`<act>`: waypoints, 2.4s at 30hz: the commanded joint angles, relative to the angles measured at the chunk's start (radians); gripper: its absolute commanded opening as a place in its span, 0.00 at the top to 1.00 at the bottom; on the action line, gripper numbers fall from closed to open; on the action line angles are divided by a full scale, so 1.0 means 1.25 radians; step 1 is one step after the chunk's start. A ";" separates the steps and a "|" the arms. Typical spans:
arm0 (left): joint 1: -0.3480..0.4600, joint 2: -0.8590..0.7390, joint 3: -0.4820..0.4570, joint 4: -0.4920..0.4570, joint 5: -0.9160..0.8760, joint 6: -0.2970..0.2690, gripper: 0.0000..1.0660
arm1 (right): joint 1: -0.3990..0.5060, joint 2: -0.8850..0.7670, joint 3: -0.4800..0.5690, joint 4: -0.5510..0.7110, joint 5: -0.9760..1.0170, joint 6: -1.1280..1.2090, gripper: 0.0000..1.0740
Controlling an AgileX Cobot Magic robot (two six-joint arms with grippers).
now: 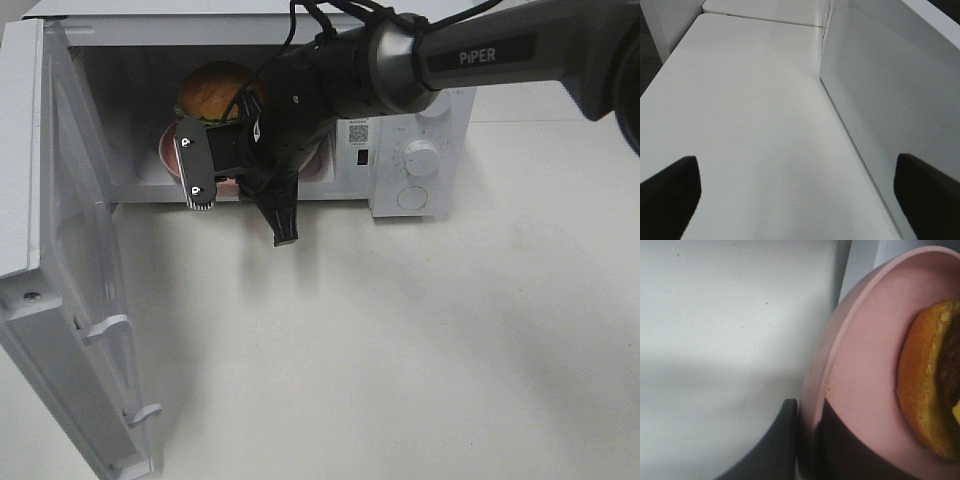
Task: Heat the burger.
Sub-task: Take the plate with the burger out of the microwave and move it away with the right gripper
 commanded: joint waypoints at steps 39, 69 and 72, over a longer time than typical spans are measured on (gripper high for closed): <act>0.002 -0.014 0.003 -0.006 -0.007 0.002 0.08 | 0.038 -0.324 0.453 -0.006 -0.290 0.000 1.00; 0.002 -0.014 0.003 -0.006 -0.007 0.002 0.08 | 0.132 -0.528 0.702 -0.006 -0.327 0.048 1.00; 0.002 -0.014 0.003 -0.006 -0.007 0.002 0.08 | 0.132 -0.556 0.722 -0.006 -0.325 0.060 1.00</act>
